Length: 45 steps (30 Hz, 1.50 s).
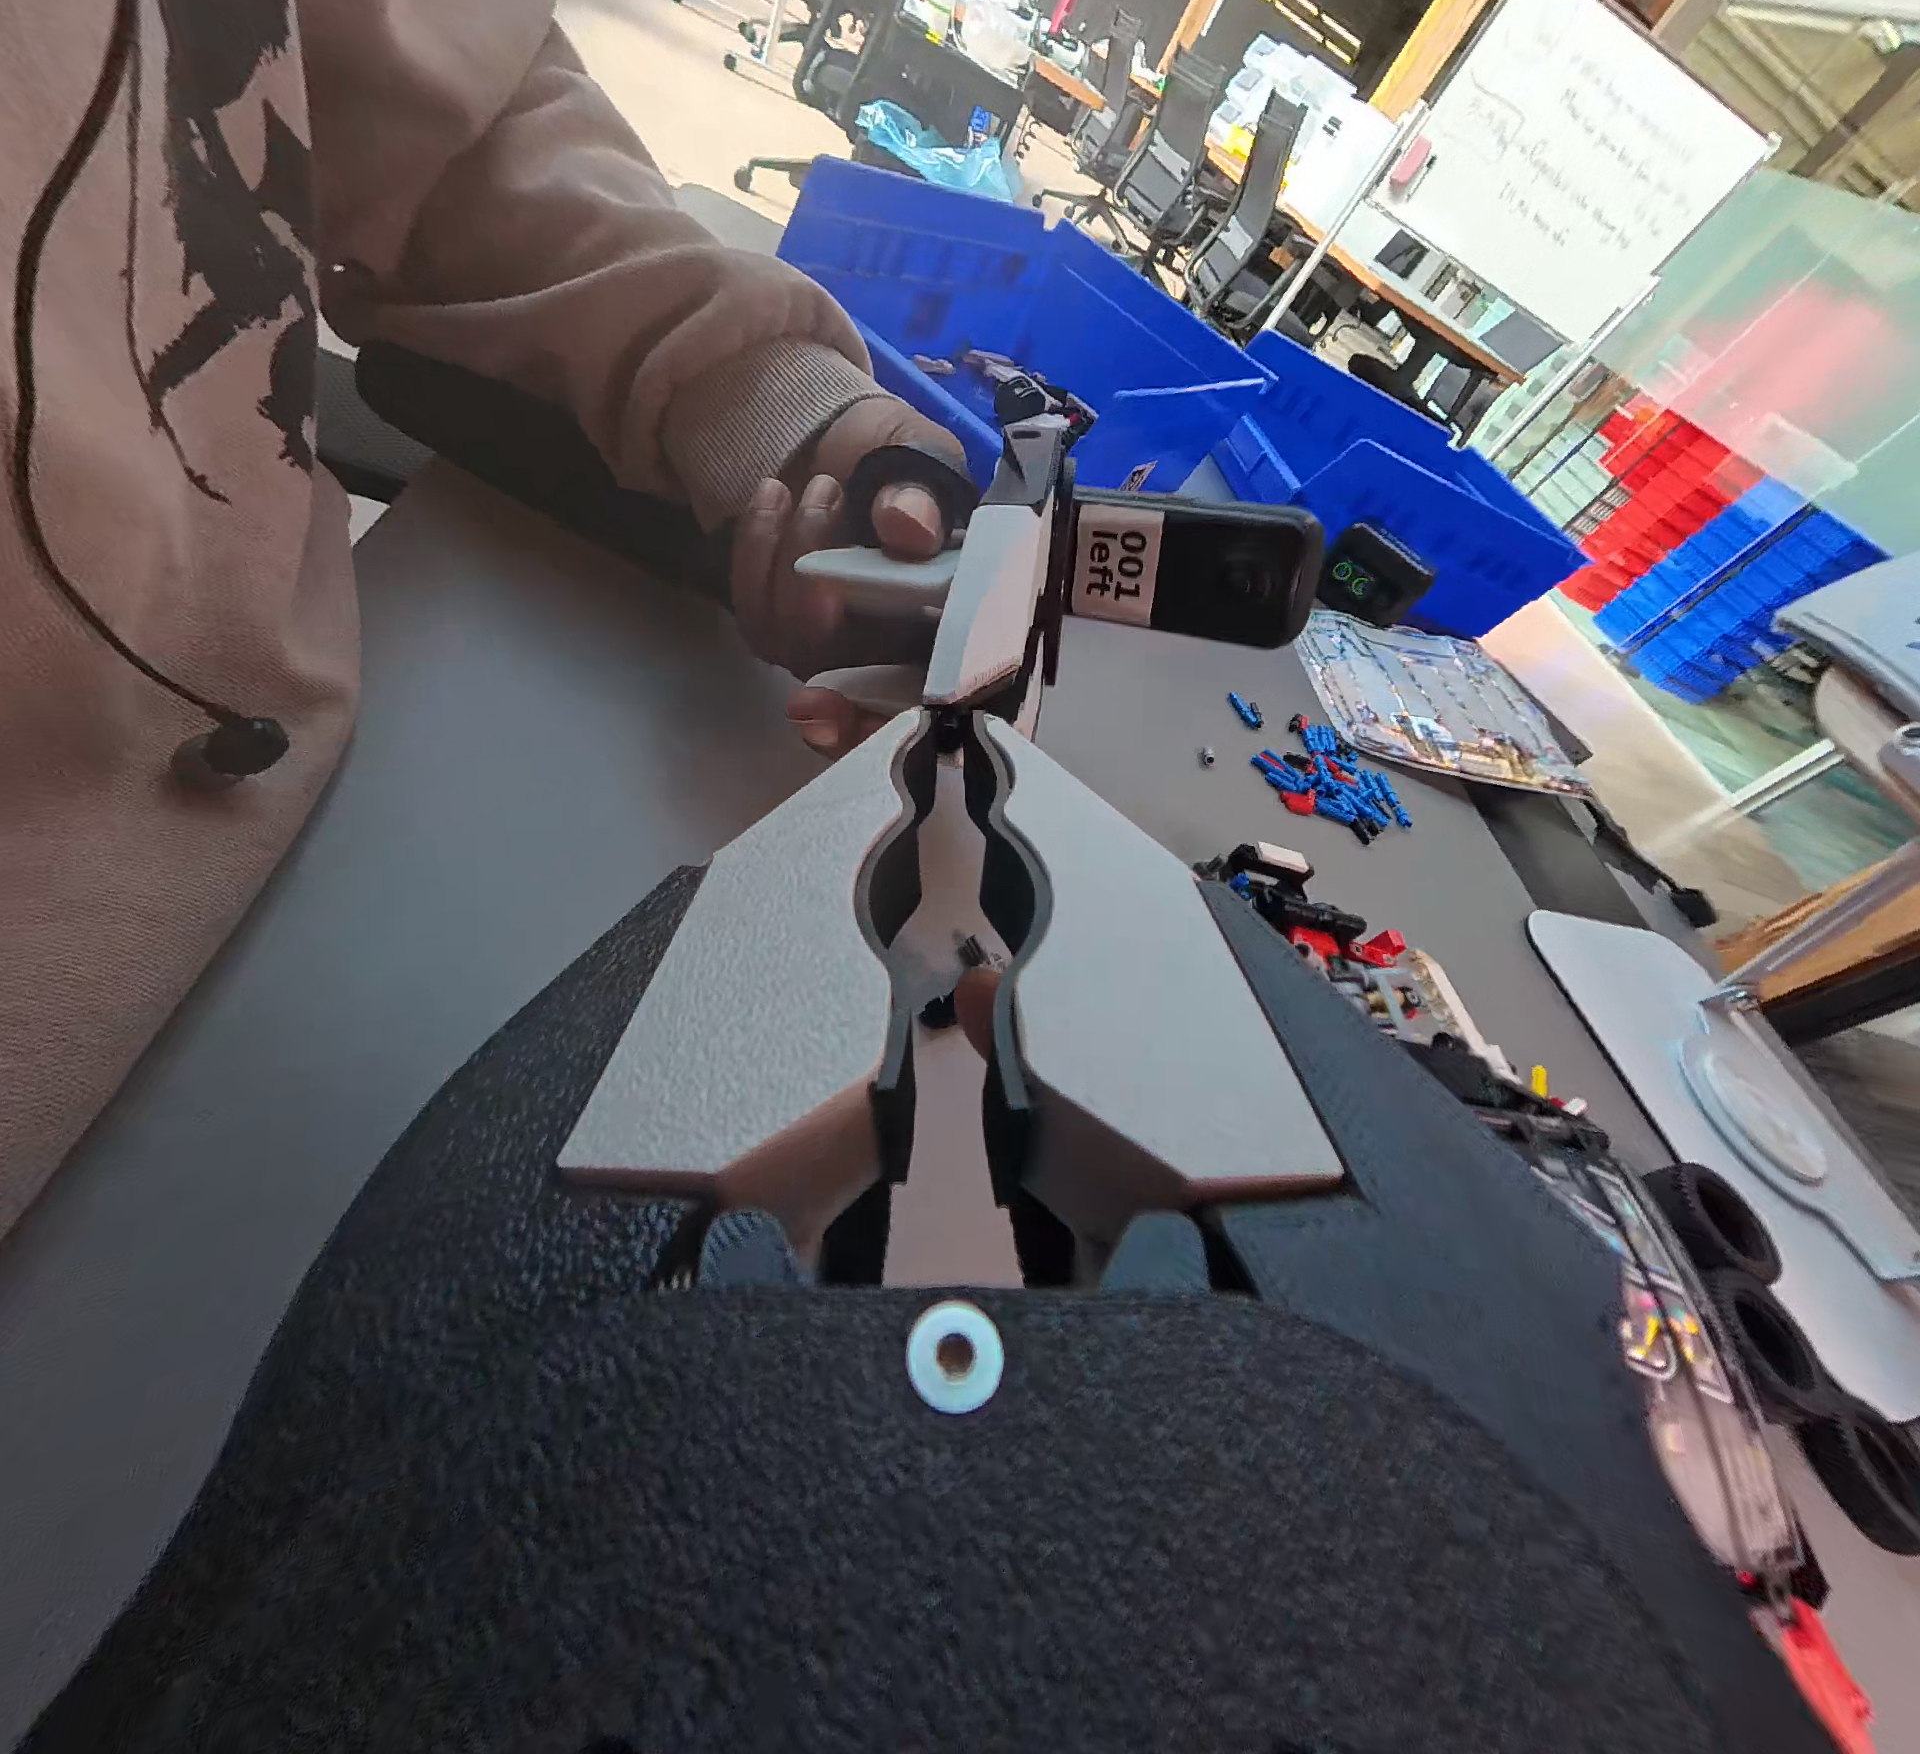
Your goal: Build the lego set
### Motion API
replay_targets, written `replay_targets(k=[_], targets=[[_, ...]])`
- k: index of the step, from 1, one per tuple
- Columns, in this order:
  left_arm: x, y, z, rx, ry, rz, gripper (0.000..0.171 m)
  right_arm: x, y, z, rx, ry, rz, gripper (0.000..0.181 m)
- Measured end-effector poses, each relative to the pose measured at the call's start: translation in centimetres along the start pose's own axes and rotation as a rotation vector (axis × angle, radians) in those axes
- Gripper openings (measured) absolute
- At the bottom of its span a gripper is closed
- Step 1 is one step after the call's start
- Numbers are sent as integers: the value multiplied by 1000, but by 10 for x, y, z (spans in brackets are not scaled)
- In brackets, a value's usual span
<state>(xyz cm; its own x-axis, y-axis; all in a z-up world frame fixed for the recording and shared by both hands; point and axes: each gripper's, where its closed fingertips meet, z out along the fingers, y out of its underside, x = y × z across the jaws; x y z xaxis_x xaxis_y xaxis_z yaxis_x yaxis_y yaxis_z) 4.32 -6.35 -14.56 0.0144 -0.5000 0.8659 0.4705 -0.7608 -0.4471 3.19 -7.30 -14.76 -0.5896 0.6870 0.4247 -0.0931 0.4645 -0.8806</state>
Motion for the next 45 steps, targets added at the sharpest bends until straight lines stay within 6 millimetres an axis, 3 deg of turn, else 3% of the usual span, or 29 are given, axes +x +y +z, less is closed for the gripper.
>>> replay_targets(k=[3, 7, 10, 20, 23, 26, 28, 30, 35, 42, 43, 45], targets=[[-2, -7, -5, 20, -62, 65, 20, 8, 10, -3, 9, -25, 152, 2], [-10, -9, -11, 35, -115, 73, 14, 10, 10, -4, 30, -41, 234, 2], [-12, -3, -5, 6, -127, 90, 5, 6, 13, 0, 1, -43, 212, 2], [-19, 4, -6, -31, -160, 49, 3, -2, 19, 3, -45, -60, 143, 3], [-36, -4, -19, -83, -406, 289, 9, 3, 32, 2, -109, -48, 173, 3], [-75, -16, -66, -242, -871, 636, 24, 26, 44, -11, -131, 20, 253, 2], [-94, -9, -78, -351, -999, 700, 25, 38, 50, -18, -132, 55, 303, 3], [-106, -1, -75, -420, -1030, 719, 25, 43, 56, -19, -147, 73, 331, 3], [-116, -5, -68, -515, -1086, 822, 20, 36, 64, -14, -197, 52, 348, 3], [-118, -3, -59, -606, -1047, 969, 7, 31, 72, -11, -223, 26, 400, 3], [-117, -5, -57, -581, -1018, 1004, 7, 30, 73, -10, -224, 23, 405, 3], [-96, -4, -40, -450, -851, 1066, 7, 28, 72, -9, -221, 13, 411, 3]])
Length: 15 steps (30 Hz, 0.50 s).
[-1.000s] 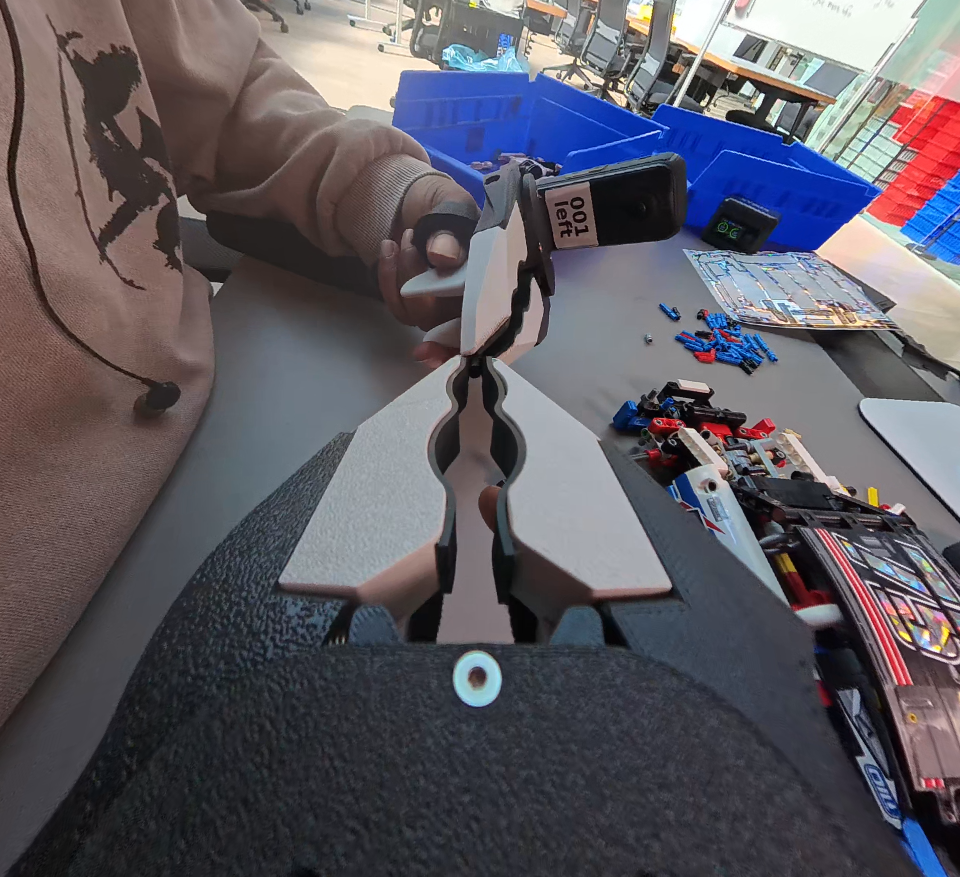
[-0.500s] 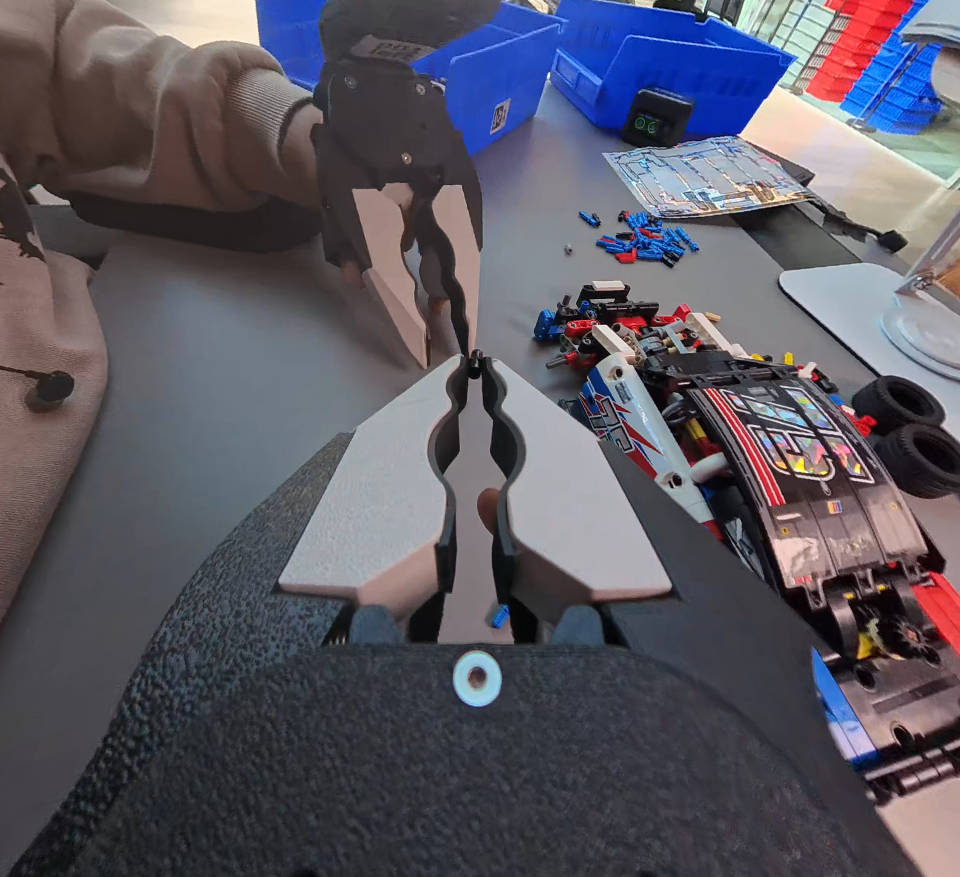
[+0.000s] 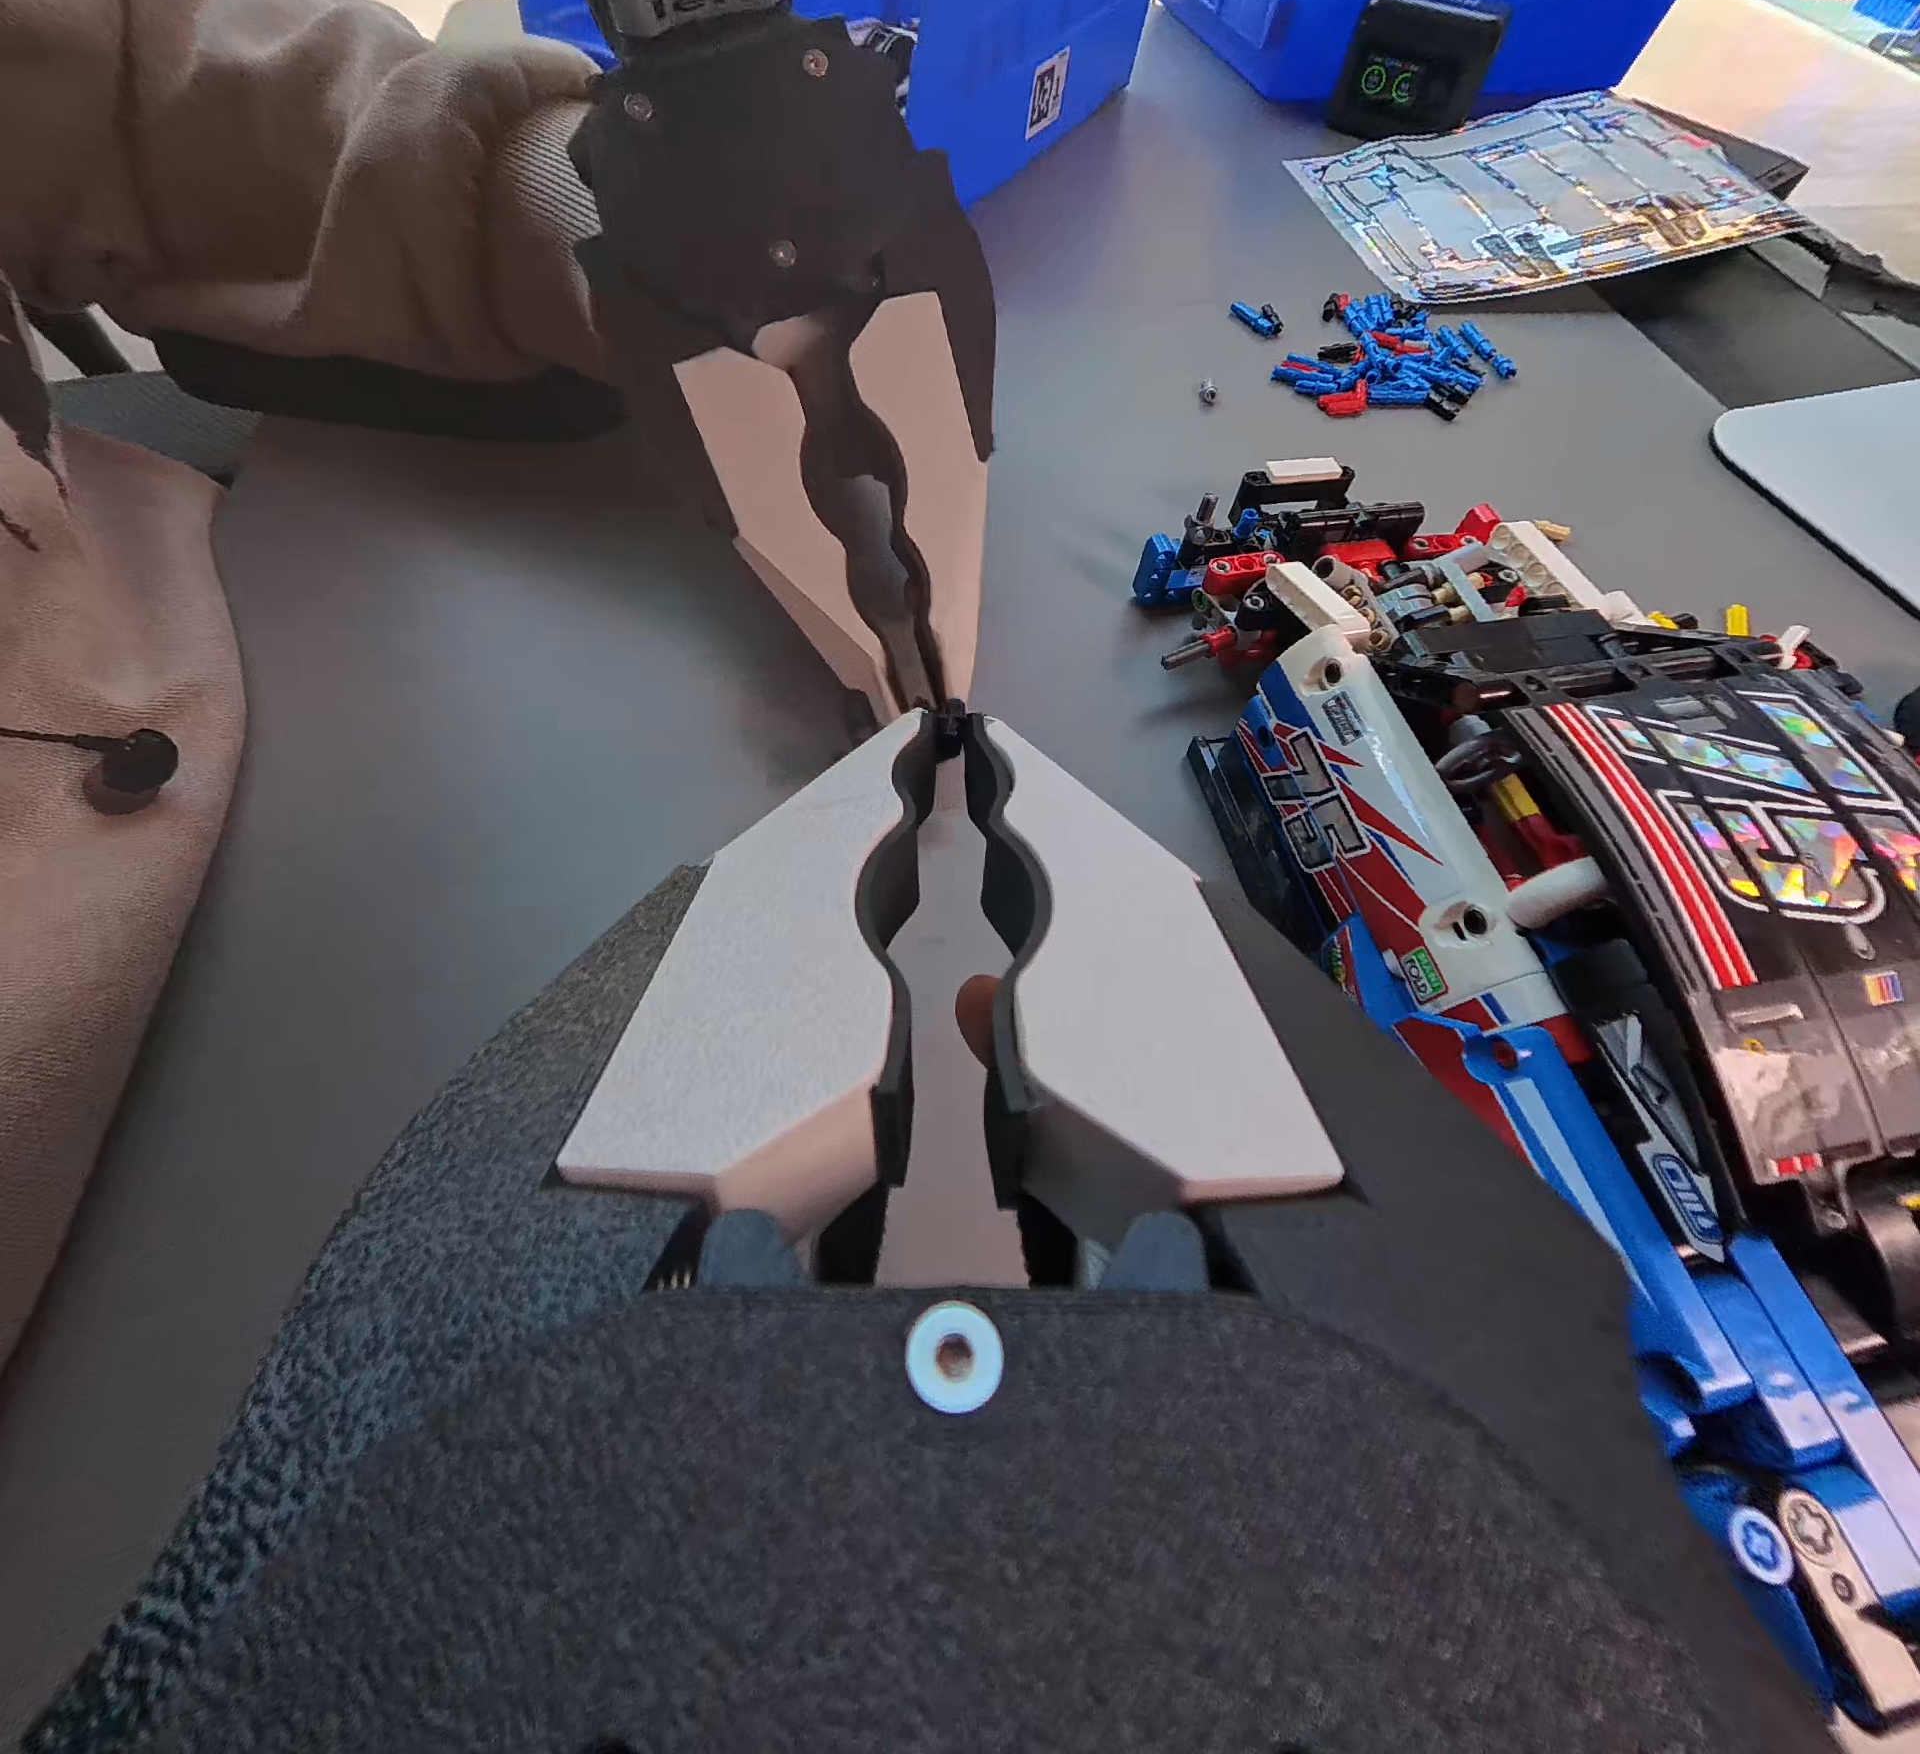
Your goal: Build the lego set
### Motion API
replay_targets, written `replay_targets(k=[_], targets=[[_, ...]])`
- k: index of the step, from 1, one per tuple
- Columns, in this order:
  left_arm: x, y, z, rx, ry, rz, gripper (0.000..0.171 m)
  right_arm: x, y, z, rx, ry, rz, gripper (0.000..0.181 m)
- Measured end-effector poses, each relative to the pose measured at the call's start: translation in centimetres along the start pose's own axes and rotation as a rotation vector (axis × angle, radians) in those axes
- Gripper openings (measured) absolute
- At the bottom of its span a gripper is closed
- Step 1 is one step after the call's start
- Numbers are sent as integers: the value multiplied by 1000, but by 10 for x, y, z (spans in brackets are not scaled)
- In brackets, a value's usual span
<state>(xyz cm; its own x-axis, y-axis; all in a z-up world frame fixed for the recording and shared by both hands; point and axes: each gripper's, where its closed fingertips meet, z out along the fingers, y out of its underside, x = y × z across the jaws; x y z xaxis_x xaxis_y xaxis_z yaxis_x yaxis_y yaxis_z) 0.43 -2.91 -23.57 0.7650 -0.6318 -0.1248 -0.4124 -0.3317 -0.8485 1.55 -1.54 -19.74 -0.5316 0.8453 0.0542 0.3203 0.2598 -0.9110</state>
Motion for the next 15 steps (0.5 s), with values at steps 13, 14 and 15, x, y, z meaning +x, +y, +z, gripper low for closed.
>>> replay_targets(k=[13, 14, 15], targets=[[3, -40, -19, 209, -35, 34, 6, -17, -12, 1, 51, -83, 42, 3], [3, -39, -18, 196, -50, 52, 6, -17, -11, 2, 46, -81, 40, 3], [2, -38, -17, 181, -65, 71, 6, -17, -9, 3, 35, -81, 42, 3]])
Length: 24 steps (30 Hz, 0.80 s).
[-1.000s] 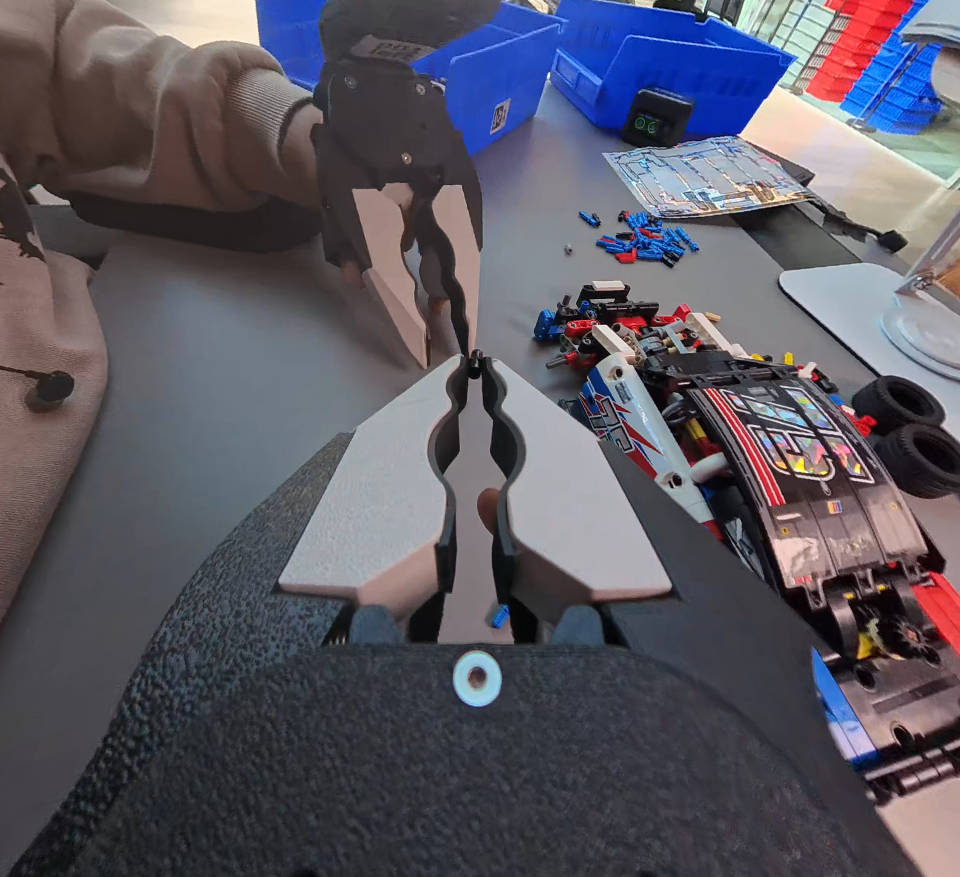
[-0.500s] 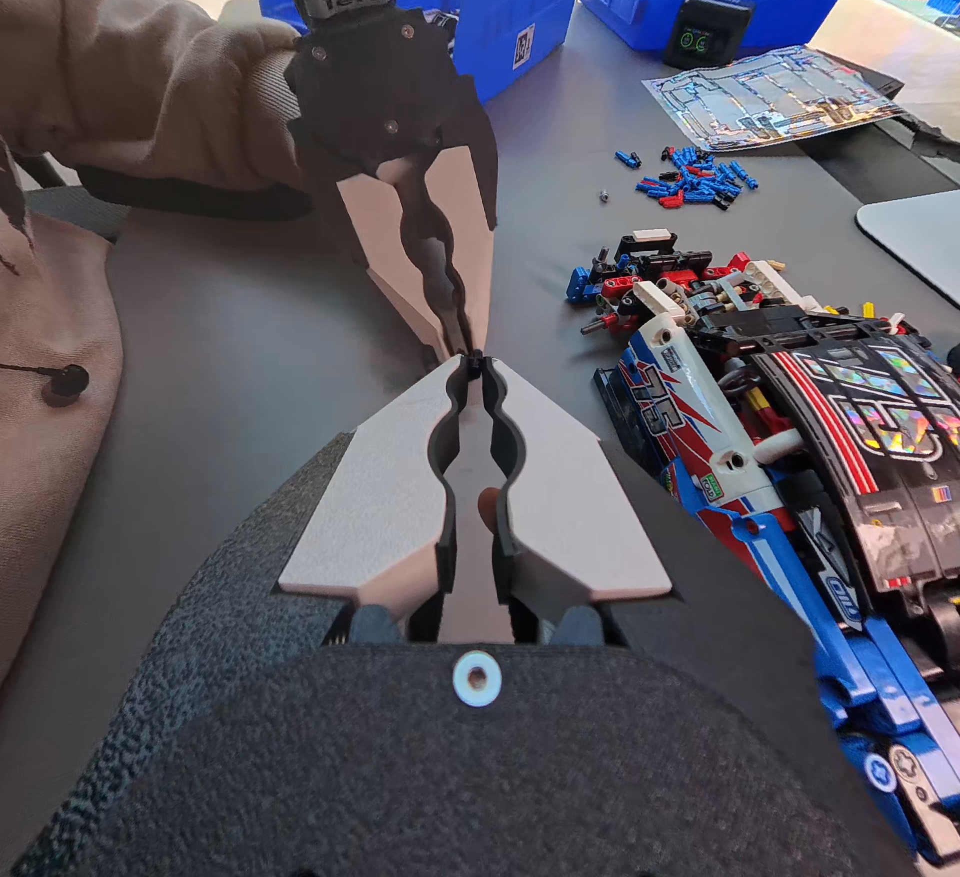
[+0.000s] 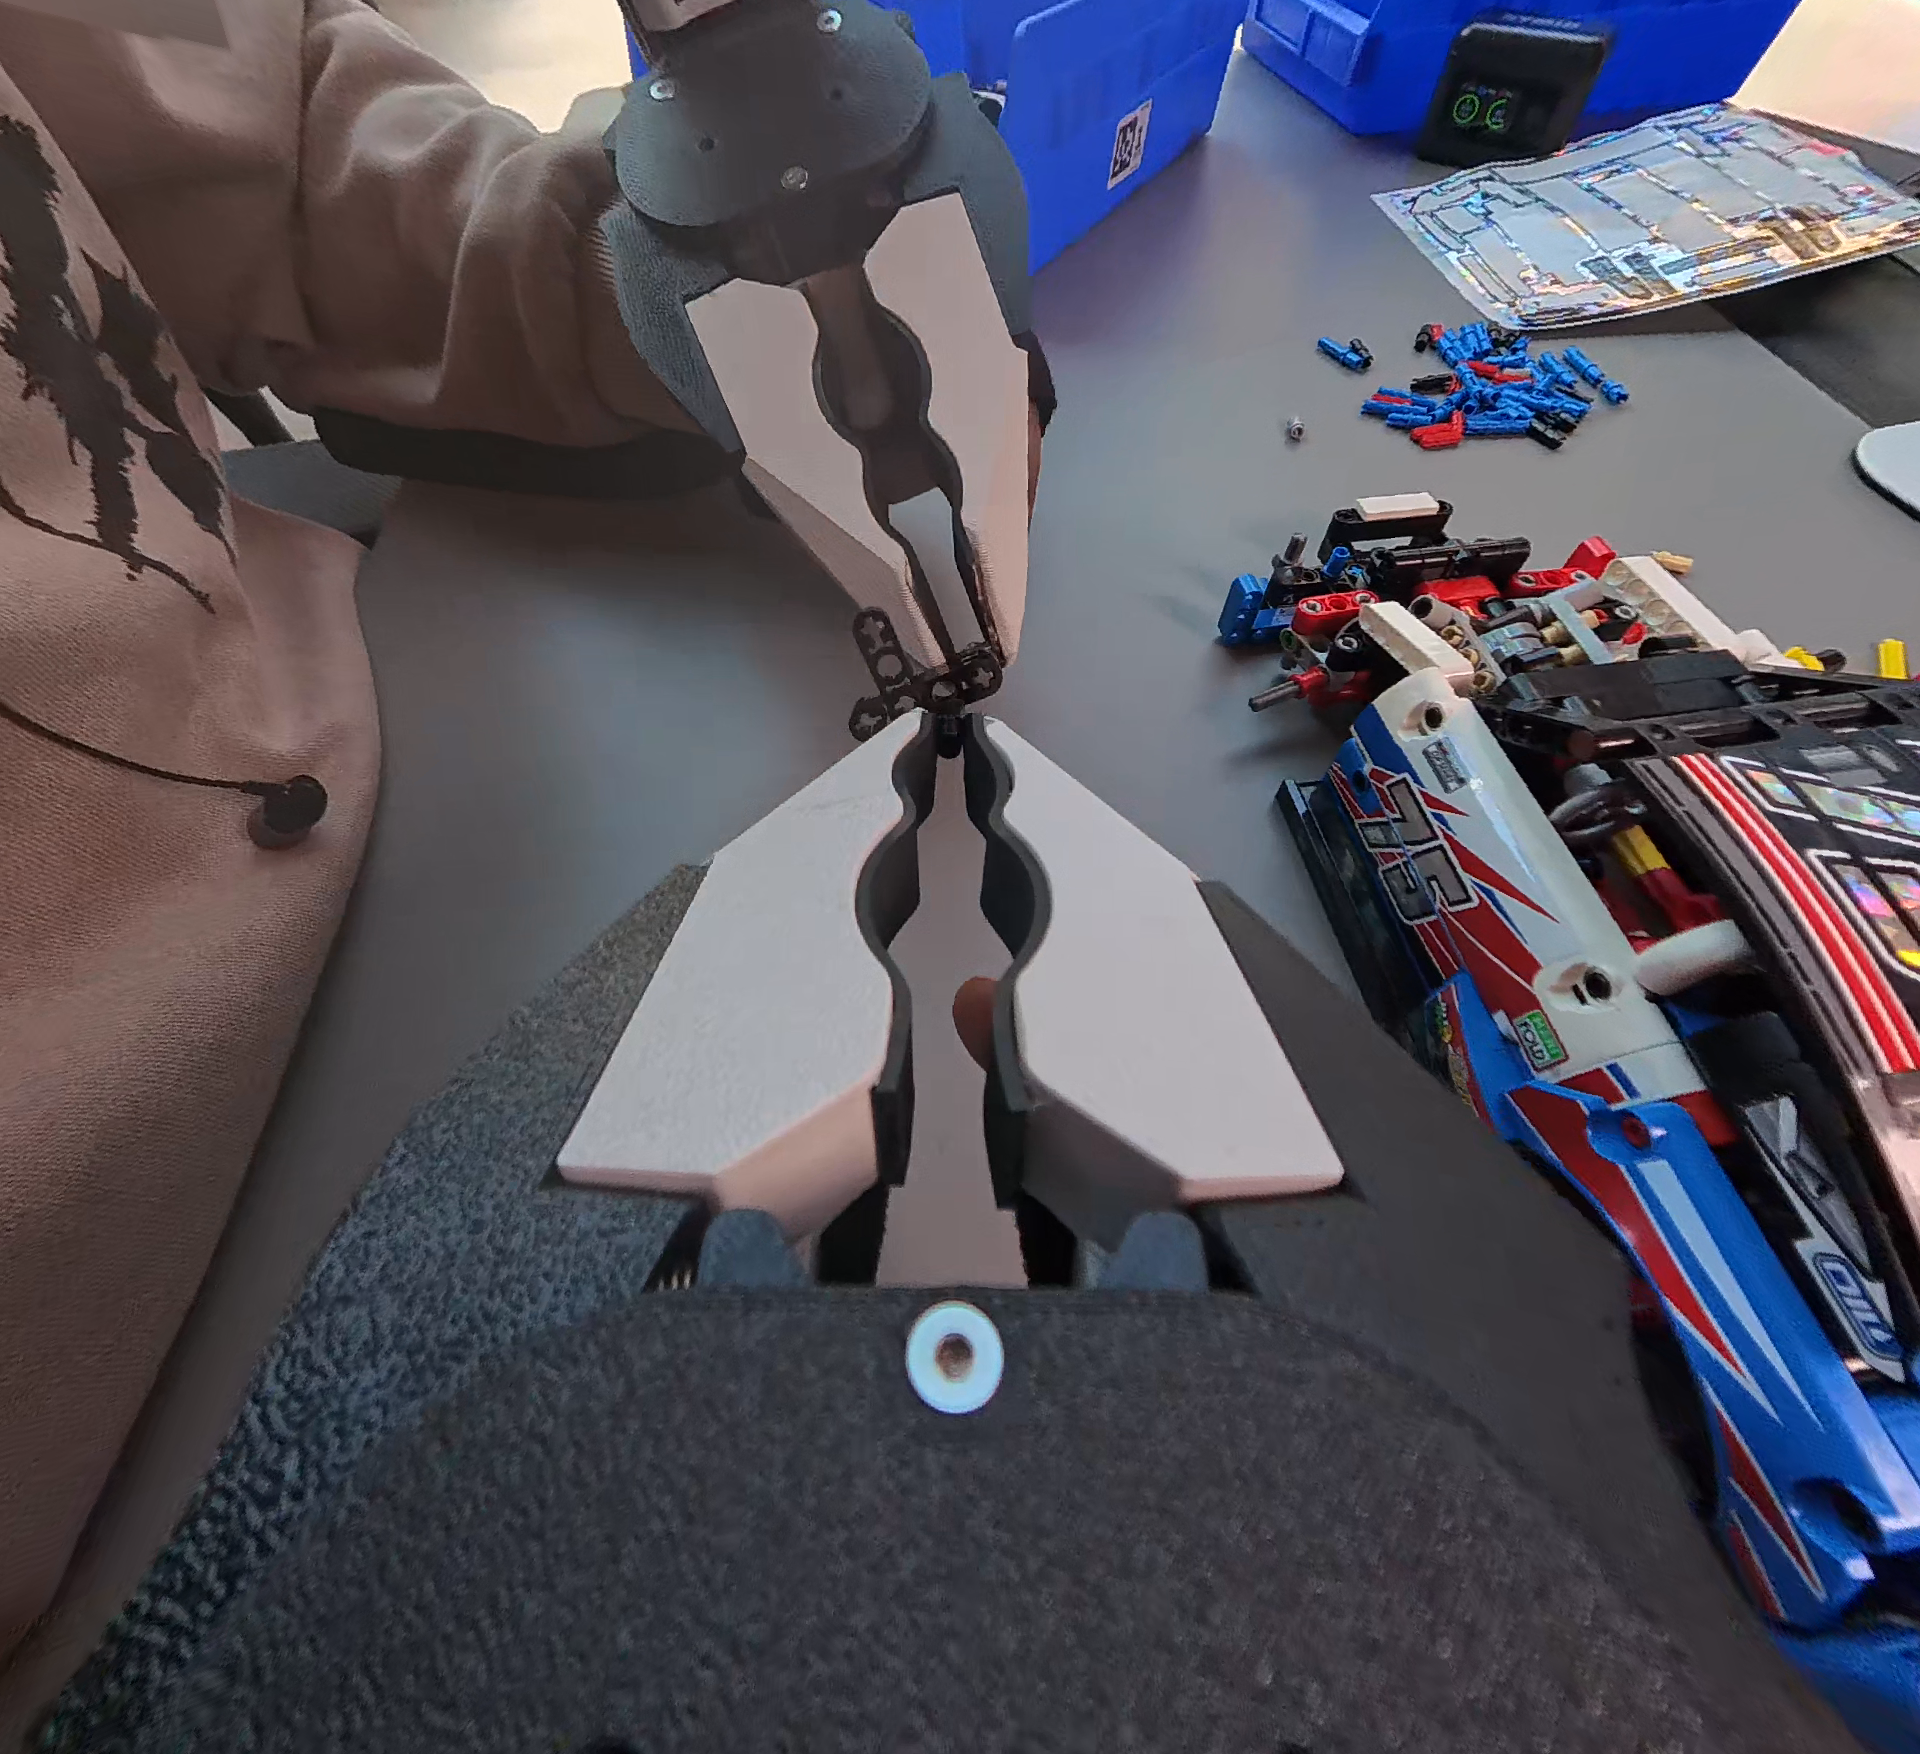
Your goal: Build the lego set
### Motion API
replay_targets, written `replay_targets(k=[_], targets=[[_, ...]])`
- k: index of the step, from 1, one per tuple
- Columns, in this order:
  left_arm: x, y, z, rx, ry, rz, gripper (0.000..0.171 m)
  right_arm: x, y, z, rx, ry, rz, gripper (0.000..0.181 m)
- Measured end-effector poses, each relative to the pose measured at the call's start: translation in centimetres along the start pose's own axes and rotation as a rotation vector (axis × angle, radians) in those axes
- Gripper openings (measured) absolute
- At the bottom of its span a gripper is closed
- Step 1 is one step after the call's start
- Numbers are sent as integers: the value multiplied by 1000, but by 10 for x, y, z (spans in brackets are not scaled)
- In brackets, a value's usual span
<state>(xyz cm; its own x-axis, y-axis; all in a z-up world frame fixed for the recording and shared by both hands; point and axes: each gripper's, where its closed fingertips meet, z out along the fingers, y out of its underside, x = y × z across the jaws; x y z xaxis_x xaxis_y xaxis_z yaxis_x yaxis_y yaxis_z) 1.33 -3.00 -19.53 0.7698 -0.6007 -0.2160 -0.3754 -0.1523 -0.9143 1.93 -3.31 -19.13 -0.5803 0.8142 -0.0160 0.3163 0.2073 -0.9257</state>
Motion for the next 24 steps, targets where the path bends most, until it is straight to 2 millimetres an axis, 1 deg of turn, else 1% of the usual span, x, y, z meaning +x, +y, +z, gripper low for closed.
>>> replay_targets(k=[6, 8, 12, 15, 19, 22, 24], targets=[[-3, 1, 0, -50, -82, 126, 6, 3, 2, 1, -2, -6, 65, 2], [-3, 5, 1, -76, -94, 156, 6, 4, 2, 1, 7, -12, 95, 2], [-4, 4, 1, -79, -112, 167, 6, 6, 4, 2, 1, -17, 127, 2], [-5, 4, 1, -79, -115, 140, 6, 4, 2, 4, 17, -34, 162, 2], [-7, 3, 0, -79, -142, 145, 6, 6, 2, 4, 31, -38, 213, 2], [-7, 2, -1, -76, -159, 161, 5, 6, 0, 6, 50, -43, 271, 2], [-9, -1, -2, -59, -180, 159, 5, 7, -4, 6, 89, -59, 345, 2]])
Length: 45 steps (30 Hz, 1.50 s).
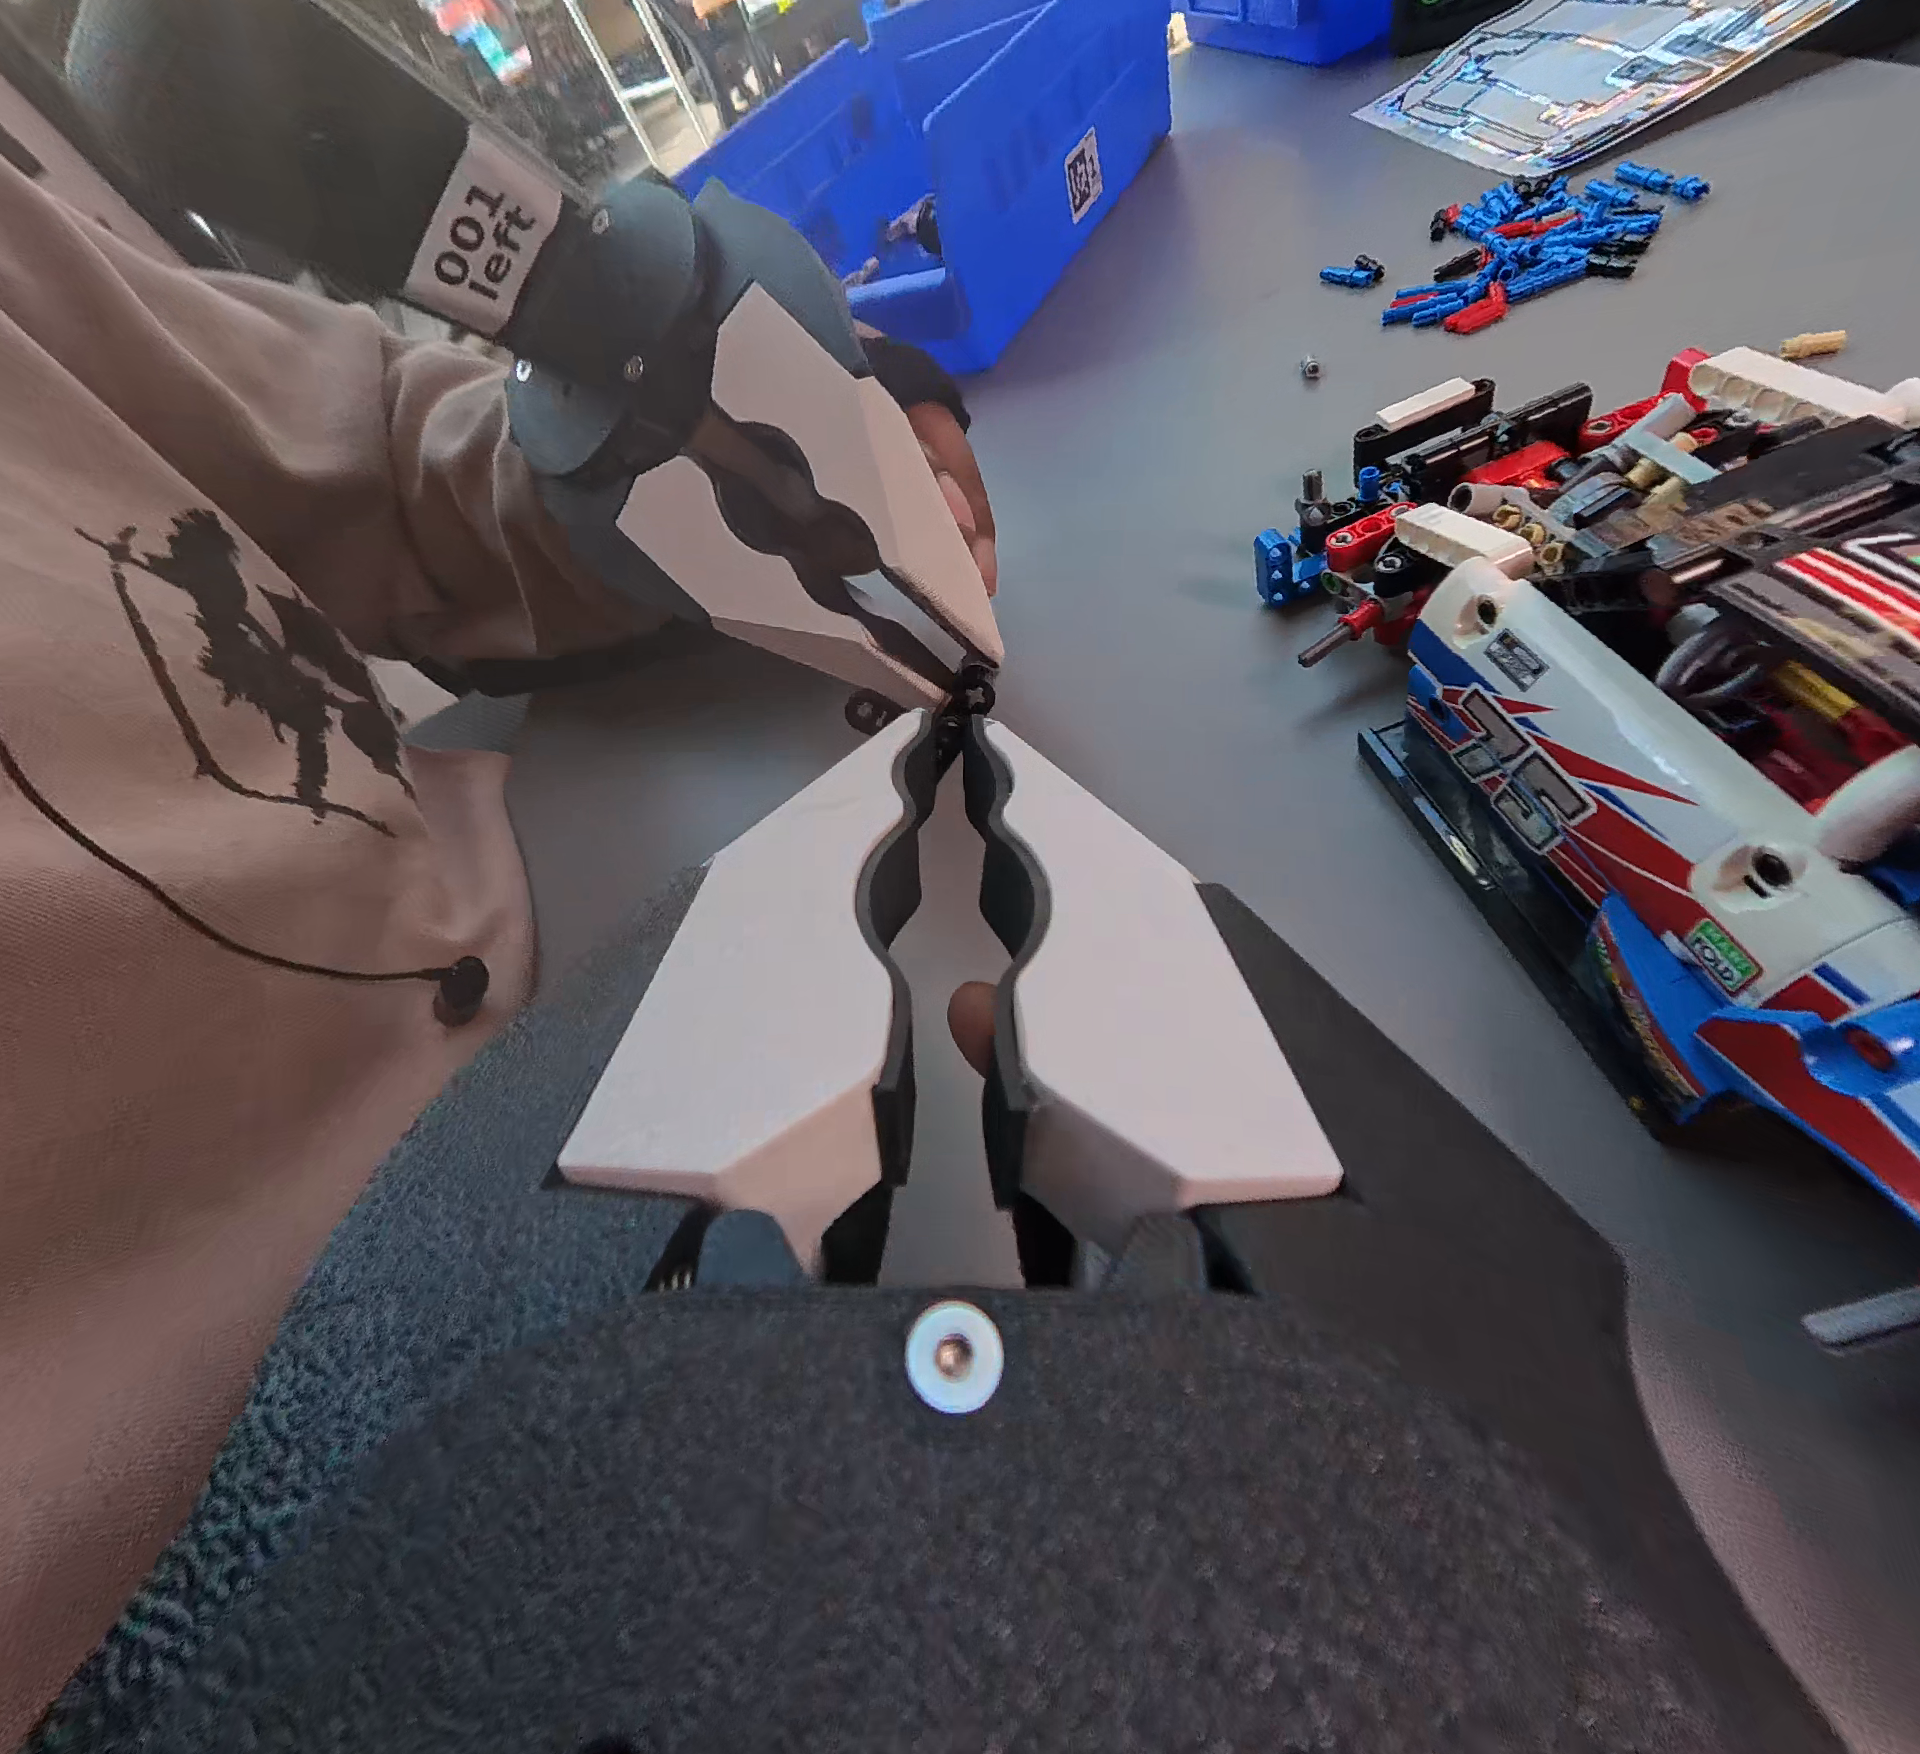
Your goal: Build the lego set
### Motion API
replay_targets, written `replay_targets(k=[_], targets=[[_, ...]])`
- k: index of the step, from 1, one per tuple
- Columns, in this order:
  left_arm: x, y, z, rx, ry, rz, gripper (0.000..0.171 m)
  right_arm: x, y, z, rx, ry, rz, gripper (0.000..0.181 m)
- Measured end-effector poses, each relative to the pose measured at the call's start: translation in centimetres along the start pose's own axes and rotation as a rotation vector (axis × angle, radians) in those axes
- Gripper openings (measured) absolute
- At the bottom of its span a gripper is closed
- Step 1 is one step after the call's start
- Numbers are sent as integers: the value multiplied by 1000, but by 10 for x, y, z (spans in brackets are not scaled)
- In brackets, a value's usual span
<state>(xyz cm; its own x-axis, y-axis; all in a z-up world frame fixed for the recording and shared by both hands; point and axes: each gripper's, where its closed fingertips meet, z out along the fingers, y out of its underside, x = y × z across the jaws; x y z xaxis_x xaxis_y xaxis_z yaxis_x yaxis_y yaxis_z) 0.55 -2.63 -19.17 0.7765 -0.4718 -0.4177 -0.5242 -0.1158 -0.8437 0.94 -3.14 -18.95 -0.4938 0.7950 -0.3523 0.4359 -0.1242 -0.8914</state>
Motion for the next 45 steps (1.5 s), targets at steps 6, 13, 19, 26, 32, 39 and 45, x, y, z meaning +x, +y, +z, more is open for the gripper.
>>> replay_targets(k=[6, 13, 19, 26, 32, 39, 45], targets=[[-12, -4, -2, 30, -51, -121, 5, 4, -13, 1, 119, 12, 137, 2], [-22, -12, -1, 108, -17, -394, 5, 8, -29, -5, 238, 30, 152, 2], [-24, -14, -3, 123, -27, -426, 5, 8, -31, -6, 264, 9, 188, 2], [-33, -23, -6, 186, -39, -553, 5, 8, -43, -8, 393, -20, 297, 1], [-39, -29, -8, 278, 7, -744, 5, 8, -52, -10, 487, -46, 344, 2], [-37, -28, -10, 249, -50, -596, 5, 6, -51, -7, 464, -32, 283, 2], [-43, -31, -13, 156, -248, -263, 4, 6, -53, -6, 490, -7, 289, 2]])
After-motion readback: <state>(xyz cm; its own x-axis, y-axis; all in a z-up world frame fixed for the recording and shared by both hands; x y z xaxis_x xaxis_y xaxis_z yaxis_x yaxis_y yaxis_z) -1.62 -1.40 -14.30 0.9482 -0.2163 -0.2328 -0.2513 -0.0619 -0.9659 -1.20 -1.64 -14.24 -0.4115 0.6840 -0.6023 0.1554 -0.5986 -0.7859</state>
